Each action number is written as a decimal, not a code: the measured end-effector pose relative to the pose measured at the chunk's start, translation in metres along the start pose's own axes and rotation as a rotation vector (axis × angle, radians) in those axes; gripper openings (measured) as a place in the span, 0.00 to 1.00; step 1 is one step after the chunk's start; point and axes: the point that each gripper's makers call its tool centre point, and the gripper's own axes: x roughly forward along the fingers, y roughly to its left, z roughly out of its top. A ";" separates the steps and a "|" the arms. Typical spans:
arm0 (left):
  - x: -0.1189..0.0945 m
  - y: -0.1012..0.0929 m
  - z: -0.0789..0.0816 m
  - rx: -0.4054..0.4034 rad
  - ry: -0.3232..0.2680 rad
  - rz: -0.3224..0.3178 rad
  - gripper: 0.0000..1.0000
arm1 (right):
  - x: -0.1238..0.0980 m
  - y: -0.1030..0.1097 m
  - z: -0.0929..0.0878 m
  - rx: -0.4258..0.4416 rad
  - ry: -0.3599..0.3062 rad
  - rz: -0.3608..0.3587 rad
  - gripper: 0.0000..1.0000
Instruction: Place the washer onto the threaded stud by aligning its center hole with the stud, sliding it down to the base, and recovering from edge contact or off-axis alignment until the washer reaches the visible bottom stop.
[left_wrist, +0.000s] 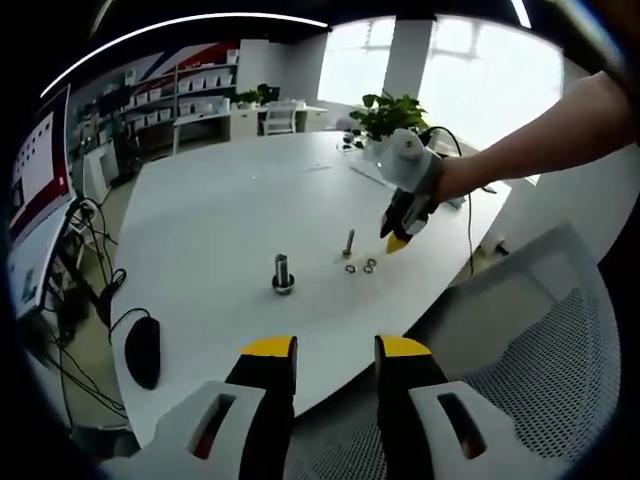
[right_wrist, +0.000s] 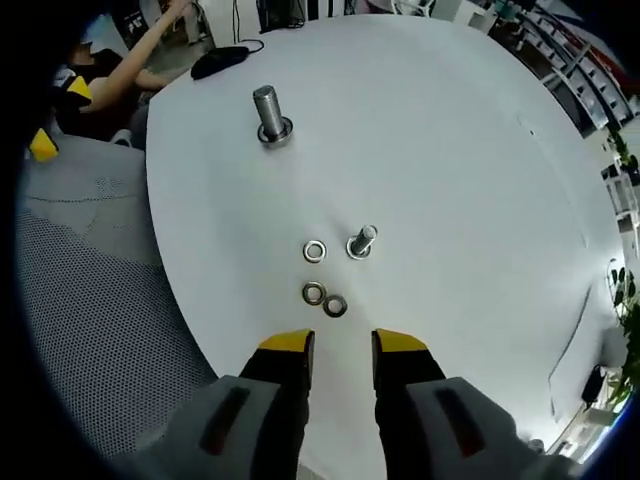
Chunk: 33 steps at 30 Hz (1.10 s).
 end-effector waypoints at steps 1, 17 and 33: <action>0.000 0.000 0.000 -0.002 -0.001 0.000 0.29 | 0.000 0.001 -0.001 0.001 -0.003 0.002 0.26; 0.001 0.002 -0.002 -0.026 -0.006 0.000 0.29 | 0.010 0.021 -0.020 0.012 0.018 0.052 0.26; 0.002 0.010 -0.007 -0.035 0.013 0.023 0.29 | 0.020 0.025 -0.016 -0.040 0.002 0.060 0.25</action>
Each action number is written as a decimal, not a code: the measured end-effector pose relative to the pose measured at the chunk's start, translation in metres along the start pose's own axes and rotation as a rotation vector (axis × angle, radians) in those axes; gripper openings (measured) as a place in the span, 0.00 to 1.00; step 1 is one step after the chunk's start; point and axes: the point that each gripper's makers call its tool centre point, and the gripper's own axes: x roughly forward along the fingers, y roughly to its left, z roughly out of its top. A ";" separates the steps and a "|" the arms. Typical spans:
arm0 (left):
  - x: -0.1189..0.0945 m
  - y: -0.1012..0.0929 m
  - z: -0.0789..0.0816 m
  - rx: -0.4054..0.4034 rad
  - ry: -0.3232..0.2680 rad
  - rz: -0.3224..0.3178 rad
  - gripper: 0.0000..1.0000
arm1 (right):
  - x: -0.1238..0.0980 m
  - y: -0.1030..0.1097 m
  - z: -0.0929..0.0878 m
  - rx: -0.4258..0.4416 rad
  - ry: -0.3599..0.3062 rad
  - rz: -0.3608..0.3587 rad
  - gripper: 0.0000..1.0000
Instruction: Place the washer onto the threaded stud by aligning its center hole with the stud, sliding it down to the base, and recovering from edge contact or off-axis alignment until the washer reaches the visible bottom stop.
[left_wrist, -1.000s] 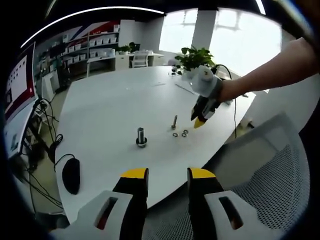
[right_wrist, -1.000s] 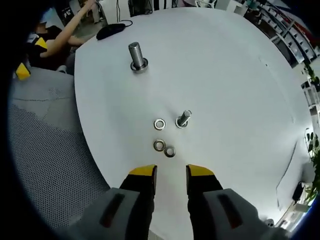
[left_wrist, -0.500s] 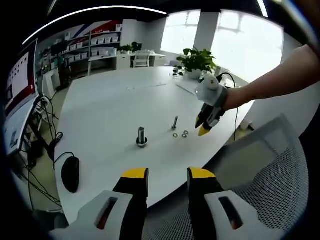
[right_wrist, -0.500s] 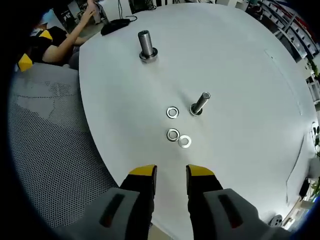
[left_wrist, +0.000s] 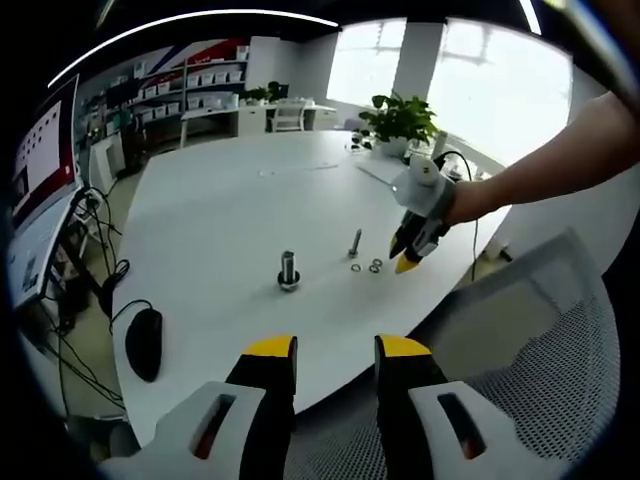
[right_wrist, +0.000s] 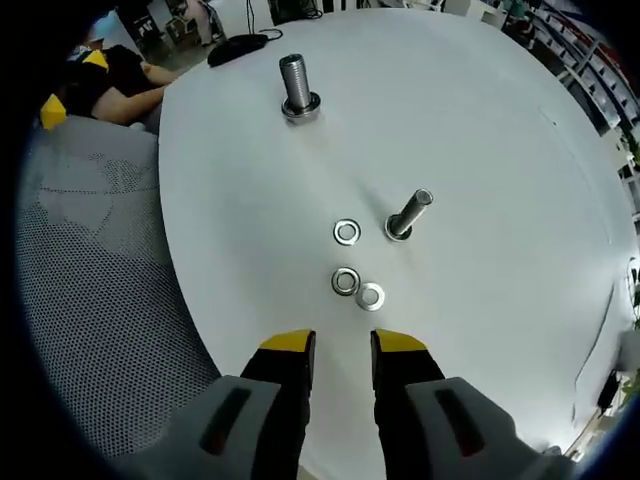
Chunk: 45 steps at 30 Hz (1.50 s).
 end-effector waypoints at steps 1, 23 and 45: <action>0.000 0.000 0.000 0.001 0.000 0.002 0.29 | 0.000 -0.001 0.000 -0.009 0.000 -0.004 0.24; 0.000 0.002 0.000 -0.010 0.014 0.019 0.29 | 0.013 -0.025 0.021 -0.129 0.001 0.004 0.21; 0.000 0.002 0.002 -0.007 0.001 0.018 0.29 | 0.018 -0.023 0.026 -0.239 0.109 -0.021 0.15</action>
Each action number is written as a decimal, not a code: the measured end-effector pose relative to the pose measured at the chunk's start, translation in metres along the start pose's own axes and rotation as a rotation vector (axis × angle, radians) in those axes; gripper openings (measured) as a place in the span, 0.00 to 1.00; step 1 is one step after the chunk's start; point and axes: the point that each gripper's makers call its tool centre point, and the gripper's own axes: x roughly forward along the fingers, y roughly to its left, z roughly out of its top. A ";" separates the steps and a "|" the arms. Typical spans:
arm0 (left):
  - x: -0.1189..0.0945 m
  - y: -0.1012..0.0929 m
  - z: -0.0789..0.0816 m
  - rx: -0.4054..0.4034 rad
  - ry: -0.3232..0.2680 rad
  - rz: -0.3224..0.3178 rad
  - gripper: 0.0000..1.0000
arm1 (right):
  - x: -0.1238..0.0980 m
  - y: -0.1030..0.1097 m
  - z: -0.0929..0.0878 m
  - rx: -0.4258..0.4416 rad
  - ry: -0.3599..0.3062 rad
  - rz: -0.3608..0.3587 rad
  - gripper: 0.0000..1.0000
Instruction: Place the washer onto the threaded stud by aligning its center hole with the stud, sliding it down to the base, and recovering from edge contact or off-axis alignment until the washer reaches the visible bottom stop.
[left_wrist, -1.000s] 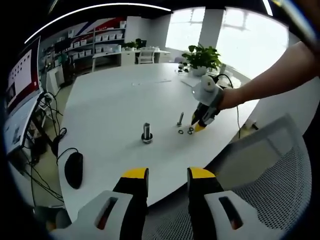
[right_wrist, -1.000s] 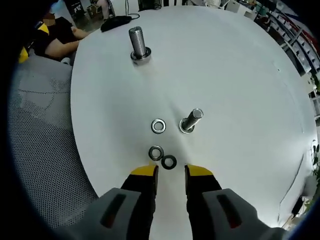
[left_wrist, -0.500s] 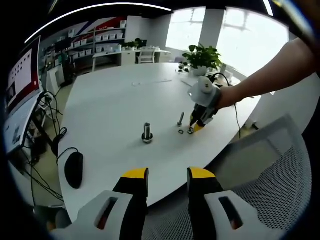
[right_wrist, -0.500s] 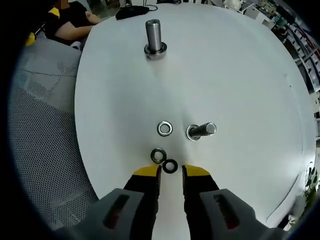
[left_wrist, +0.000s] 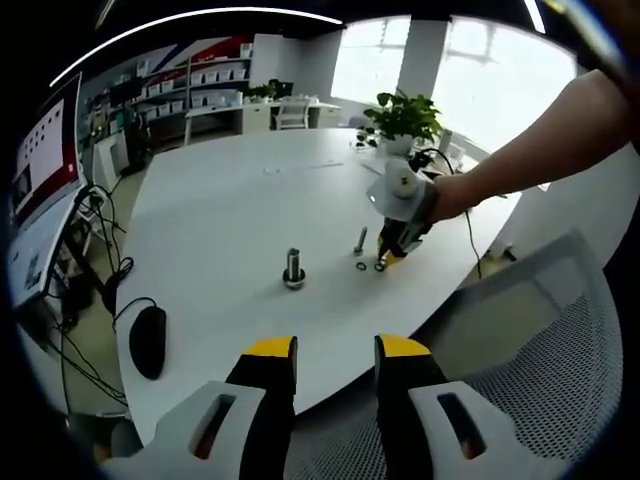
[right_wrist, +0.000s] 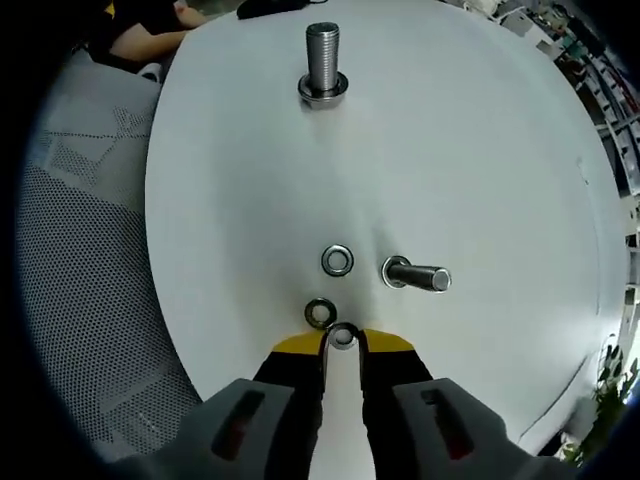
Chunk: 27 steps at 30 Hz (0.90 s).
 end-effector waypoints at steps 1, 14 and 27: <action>0.000 0.000 0.000 0.001 0.001 0.000 0.29 | 0.000 0.000 0.000 0.004 -0.001 -0.001 0.15; -0.001 0.000 0.003 -0.002 -0.013 -0.001 0.29 | -0.004 0.007 -0.002 0.092 -0.036 -0.032 0.15; -0.001 0.001 0.003 -0.001 -0.021 0.007 0.29 | -0.005 0.007 -0.005 0.208 -0.100 -0.047 0.14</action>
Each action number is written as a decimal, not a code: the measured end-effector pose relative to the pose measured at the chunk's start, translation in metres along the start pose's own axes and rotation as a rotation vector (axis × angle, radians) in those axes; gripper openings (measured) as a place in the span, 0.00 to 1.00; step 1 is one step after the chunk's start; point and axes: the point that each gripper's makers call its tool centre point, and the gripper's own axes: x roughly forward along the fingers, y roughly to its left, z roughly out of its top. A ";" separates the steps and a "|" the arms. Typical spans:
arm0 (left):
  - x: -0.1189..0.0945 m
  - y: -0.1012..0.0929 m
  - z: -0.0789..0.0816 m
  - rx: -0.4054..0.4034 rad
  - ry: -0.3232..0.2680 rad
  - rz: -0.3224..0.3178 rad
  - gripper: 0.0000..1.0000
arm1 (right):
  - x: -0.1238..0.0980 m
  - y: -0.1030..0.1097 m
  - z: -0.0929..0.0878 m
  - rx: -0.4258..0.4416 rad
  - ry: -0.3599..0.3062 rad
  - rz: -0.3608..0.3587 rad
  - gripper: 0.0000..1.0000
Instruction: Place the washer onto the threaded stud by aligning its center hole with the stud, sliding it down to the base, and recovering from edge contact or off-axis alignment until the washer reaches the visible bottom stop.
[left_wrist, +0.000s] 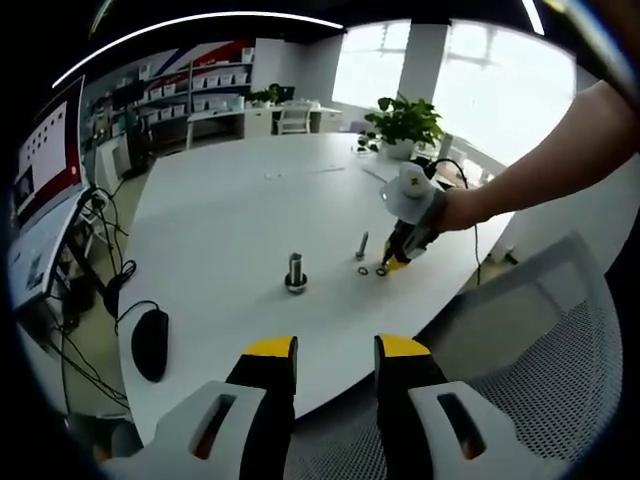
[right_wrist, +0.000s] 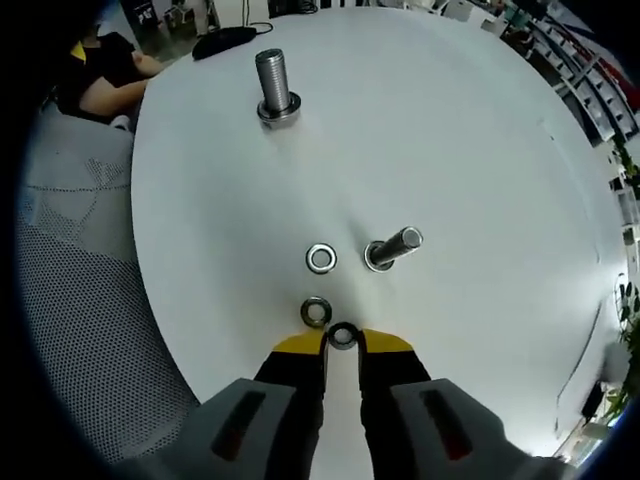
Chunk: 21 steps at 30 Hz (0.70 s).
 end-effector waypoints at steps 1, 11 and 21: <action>0.000 0.000 0.000 0.002 0.002 -0.001 0.29 | 0.000 0.000 -0.001 -0.002 0.004 0.000 0.14; 0.001 -0.001 0.000 0.007 0.005 -0.007 0.29 | -0.005 -0.003 -0.001 0.029 -0.008 0.000 0.14; 0.001 0.000 0.000 0.008 0.003 -0.012 0.29 | -0.013 -0.007 0.010 0.064 -0.045 0.000 0.14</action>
